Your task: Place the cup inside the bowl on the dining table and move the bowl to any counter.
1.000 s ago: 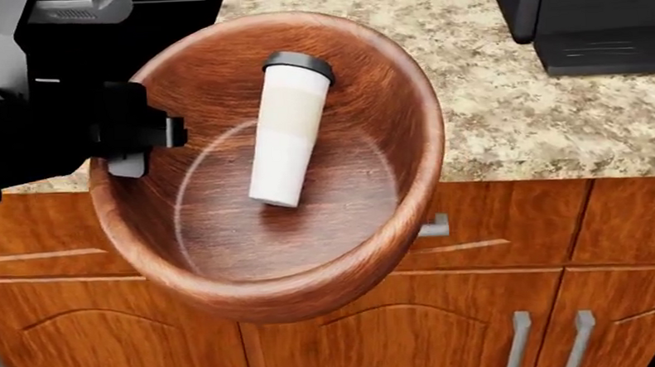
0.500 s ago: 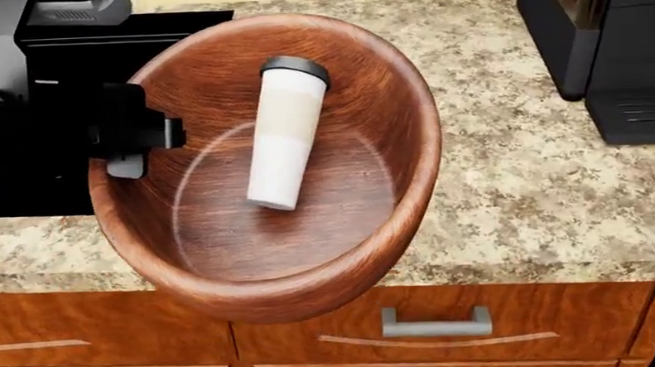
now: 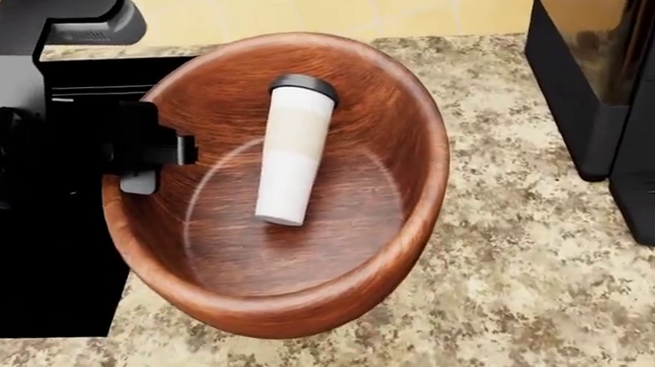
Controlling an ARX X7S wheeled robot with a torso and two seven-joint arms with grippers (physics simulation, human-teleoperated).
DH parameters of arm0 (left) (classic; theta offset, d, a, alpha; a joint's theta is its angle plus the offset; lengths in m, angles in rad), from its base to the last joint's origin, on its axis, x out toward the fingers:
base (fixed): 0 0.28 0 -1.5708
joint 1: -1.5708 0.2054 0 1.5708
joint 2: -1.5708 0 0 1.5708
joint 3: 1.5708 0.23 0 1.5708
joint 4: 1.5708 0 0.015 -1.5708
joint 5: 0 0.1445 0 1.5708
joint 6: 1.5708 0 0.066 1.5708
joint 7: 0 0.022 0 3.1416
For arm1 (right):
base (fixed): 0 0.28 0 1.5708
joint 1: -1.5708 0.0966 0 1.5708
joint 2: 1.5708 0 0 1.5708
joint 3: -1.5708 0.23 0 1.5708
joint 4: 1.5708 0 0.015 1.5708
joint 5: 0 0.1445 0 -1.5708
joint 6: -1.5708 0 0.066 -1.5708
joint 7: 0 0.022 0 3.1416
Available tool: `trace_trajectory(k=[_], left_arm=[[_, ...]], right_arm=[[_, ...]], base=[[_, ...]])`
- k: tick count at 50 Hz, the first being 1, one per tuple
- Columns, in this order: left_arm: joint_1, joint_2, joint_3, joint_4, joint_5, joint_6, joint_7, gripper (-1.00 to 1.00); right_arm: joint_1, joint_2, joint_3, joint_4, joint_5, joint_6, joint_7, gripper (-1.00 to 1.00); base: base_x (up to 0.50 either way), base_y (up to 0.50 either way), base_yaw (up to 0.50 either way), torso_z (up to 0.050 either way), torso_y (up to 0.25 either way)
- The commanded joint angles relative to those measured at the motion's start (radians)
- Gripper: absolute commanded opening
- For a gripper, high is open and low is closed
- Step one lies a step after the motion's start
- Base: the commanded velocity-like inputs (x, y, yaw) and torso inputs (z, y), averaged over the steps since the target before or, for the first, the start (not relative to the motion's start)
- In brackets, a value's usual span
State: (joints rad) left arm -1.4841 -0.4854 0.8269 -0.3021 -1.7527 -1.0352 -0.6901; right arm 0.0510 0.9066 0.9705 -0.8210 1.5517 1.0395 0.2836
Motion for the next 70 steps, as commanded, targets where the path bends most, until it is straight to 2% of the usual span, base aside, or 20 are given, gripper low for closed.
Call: trace_trajectory(k=[1,9,25,44,56,65,70], left_arm=[[0.021,0.015,-0.004,-0.001,0.014,0.034,0.009,-1.0],[0.023,0.017,0.014,-0.017,0.043,0.033,0.036,-1.0],[0.066,0.087,0.051,-0.09,0.098,0.079,0.084,-1.0],[0.018,0.264,0.159,-0.45,0.29,0.196,0.258,-1.0],[0.014,0.275,0.205,-0.475,0.356,0.23,0.279,-1.0],[0.037,0.287,0.19,-0.478,0.335,0.233,0.259,-1.0],[0.029,0.307,0.201,-0.532,0.347,0.235,0.29,-1.0]], right_arm=[[-0.053,-0.044,0.061,-0.033,-0.012,0.023,-0.03,1.0],[-0.08,-0.06,0.098,-0.048,0.005,0.029,-0.028,1.0],[-0.099,-0.052,0.12,-0.056,0.031,0.031,-0.021,1.0],[-0.1,-0.055,0.095,-0.056,0.025,0.027,-0.02,1.0],[-0.104,-0.075,0.087,-0.059,0.002,0.025,-0.037,1.0],[-0.121,-0.1,0.095,-0.064,-0.027,0.028,-0.065,1.0],[-0.122,-0.095,0.098,-0.061,-0.027,0.027,-0.066,1.0]], base=[[0.5,0.0,0.0,0.0,0.0],[0.03,0.0,0.0,0.0,0.001],[0.0,0.0,0.0,0.001,0.001],[0.0,0.0,0.0,0.0,0.001],[0.0,0.0,0.0,0.0,0.001],[0.0,0.0,0.0,0.001,0.0],[0.0,0.0,0.0,0.0,0.0]])
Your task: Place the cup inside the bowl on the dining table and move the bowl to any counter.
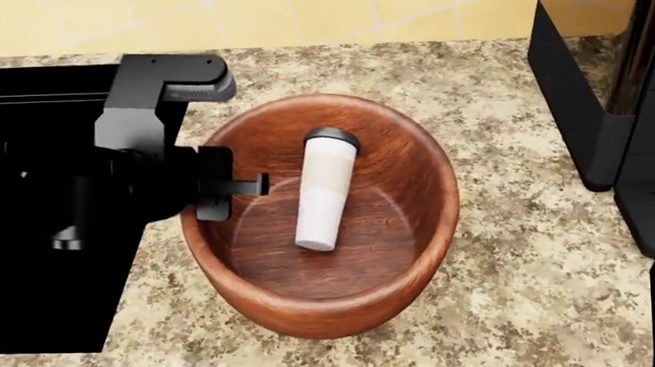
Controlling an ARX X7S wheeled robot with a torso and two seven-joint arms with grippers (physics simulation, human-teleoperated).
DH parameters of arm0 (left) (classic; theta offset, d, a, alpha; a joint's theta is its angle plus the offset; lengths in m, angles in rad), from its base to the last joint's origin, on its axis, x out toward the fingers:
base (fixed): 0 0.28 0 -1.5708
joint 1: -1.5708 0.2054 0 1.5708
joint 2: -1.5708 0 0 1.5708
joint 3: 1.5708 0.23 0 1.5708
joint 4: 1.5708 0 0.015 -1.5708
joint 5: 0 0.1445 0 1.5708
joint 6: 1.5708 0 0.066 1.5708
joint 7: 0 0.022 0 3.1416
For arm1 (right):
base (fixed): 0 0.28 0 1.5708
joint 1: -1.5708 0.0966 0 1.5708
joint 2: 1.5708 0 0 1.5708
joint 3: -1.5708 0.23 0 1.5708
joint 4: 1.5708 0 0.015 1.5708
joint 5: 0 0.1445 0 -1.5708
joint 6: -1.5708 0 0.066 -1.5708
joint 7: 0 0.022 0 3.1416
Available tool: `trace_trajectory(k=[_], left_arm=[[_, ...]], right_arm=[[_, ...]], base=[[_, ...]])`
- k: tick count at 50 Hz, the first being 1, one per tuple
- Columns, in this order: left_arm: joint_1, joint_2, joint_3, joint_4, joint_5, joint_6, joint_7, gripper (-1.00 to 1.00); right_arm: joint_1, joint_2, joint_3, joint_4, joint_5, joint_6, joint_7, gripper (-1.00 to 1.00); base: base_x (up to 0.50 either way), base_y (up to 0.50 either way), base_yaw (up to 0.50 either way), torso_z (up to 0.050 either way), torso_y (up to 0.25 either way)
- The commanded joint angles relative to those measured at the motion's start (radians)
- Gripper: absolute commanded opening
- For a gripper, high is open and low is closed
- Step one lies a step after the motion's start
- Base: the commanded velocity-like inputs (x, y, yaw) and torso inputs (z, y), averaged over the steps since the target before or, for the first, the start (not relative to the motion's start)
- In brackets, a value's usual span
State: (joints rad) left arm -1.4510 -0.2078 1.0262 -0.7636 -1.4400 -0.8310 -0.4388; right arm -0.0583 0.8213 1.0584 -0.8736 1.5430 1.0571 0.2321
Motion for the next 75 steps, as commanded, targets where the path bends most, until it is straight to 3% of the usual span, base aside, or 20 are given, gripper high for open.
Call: trace_trajectory(k=[1,34,35,55,61,67,75], left_arm=[[-0.003,0.032,0.003,-0.078,0.036,0.034,0.041,-1.0],[-0.015,0.05,0.022,-0.114,0.043,0.013,0.059,-1.0],[-0.017,0.049,0.022,-0.113,0.042,0.01,0.061,1.0],[-0.039,-0.01,-0.025,-0.006,-0.009,-0.01,-0.007,1.0],[-0.026,-0.126,-0.086,0.212,-0.016,0.059,-0.128,1.0],[0.085,-0.307,-0.155,0.607,-0.07,0.109,-0.308,1.0],[0.121,-0.443,-0.26,0.827,-0.166,0.147,-0.428,1.0]], right_arm=[[-0.012,-0.013,0.008,-0.01,-0.022,0.008,-0.017,1.0],[-0.05,-0.087,-0.004,-0.018,-0.119,-0.003,-0.1,1.0],[-0.051,-0.085,-0.003,-0.018,-0.115,-0.003,-0.098,1.0],[-0.003,-0.027,-0.056,-0.007,-0.048,-0.015,-0.017,1.0],[0.036,0.015,-0.054,-0.001,0.014,-0.042,0.035,1.0],[0.108,0.061,-0.138,0.027,0.024,-0.071,0.119,1.0],[0.177,0.142,-0.237,0.076,0.039,-0.081,0.212,1.0]], base=[[0.0,0.0,0.0,0.0,0.01],[0.0,0.0,0.0,0.0,0.0],[0.0,0.0,0.0,0.0,0.0],[0.0,0.0,0.0,0.0,0.0],[0.0,0.0,0.0,0.0,0.0],[0.0,0.0,0.0,0.0,0.002],[0.0,0.0,0.0,0.0,0.0]])
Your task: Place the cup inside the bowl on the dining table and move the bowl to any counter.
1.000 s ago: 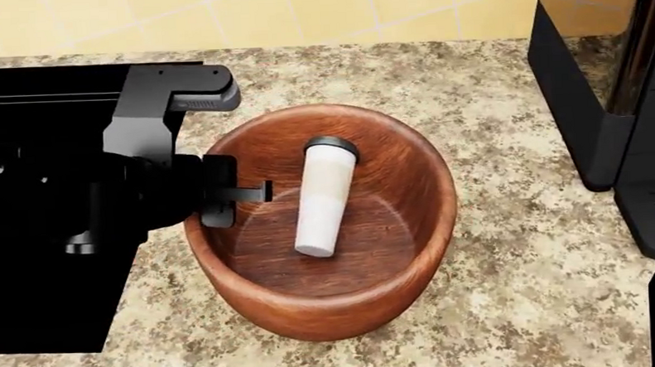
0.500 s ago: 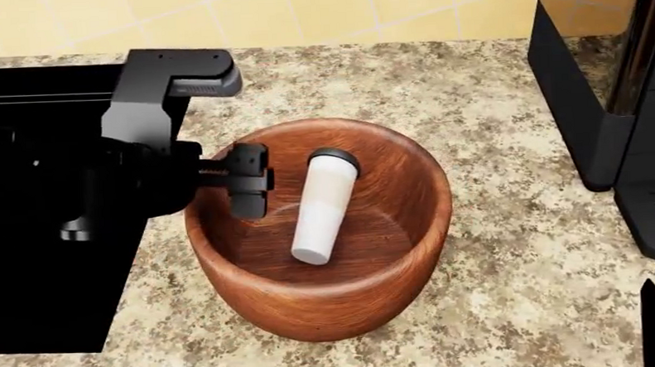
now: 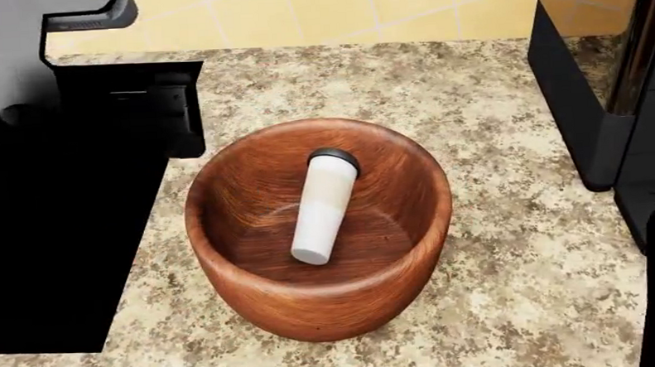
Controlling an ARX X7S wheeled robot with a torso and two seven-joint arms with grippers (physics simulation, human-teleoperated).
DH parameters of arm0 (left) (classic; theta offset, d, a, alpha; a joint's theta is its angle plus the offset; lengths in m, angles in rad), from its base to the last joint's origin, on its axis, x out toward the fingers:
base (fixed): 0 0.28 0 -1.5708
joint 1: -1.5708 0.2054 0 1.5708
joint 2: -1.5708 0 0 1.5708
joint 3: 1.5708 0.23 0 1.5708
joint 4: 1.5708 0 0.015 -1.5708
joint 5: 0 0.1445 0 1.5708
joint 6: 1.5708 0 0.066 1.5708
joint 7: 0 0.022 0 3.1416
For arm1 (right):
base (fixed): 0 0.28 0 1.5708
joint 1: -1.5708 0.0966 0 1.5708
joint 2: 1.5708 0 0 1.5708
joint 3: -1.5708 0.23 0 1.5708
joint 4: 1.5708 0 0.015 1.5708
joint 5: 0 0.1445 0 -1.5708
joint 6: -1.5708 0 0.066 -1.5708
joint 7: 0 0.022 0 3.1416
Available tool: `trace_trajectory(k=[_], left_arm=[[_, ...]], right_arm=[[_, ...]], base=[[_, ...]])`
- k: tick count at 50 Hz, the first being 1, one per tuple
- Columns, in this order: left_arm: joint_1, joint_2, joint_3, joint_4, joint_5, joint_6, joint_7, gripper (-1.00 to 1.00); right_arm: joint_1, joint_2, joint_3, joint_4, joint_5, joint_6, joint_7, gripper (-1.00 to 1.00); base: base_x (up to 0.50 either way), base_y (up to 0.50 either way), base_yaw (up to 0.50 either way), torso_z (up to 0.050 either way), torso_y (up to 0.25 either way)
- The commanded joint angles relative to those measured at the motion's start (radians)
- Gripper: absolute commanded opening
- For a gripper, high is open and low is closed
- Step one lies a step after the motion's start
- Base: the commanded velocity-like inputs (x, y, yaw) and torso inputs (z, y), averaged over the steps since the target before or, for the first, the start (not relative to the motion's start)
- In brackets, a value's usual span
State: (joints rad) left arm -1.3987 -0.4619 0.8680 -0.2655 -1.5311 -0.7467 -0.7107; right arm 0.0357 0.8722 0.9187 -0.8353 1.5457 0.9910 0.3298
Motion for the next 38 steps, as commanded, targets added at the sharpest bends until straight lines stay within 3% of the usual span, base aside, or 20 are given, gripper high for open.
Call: trace_trajectory(k=[1,10,20,23,25,32,38], left_arm=[[0.085,-0.217,-0.122,0.364,-0.128,0.059,-0.161,1.0],[0.122,-0.356,-0.165,0.525,-0.17,0.059,-0.217,1.0],[0.085,-0.428,-0.206,0.574,-0.259,0.038,-0.261,1.0],[0.03,-0.41,-0.204,0.533,-0.276,0.01,-0.259,1.0],[0.006,-0.392,-0.197,0.505,-0.268,-0.001,-0.25,1.0],[-0.063,-0.349,-0.171,0.42,-0.237,-0.041,-0.222,1.0],[-0.164,-0.274,-0.138,0.273,-0.17,-0.077,-0.153,1.0]], right_arm=[[0.1,0.105,-0.109,0.045,0.049,-0.024,0.131,1.0],[0.232,0.266,-0.273,0.119,0.137,-0.085,0.218,1.0],[0.616,0.536,-0.757,0.238,0.214,-0.322,0.251,1.0],[0.905,0.493,-0.968,0.286,0.214,-0.235,0.262,1.0],[1.012,0.463,-1.022,0.317,0.22,-0.178,0.273,1.0],[1.318,0.34,-1.16,0.451,0.183,0.004,0.275,1.0],[1.441,0.246,-1.23,0.554,0.084,0.065,0.223,1.0]], base=[[0.0,0.0,0.0,0.0,0.0],[0.0,0.0,0.0,0.0,0.0],[0.0,0.0,0.0,0.0,0.0],[0.0,0.0,0.0,0.0,0.0],[0.0,0.0,0.0,0.0,0.0],[0.0,0.0,0.0,0.0,0.0],[0.0,0.0,0.0,0.0,0.0]])
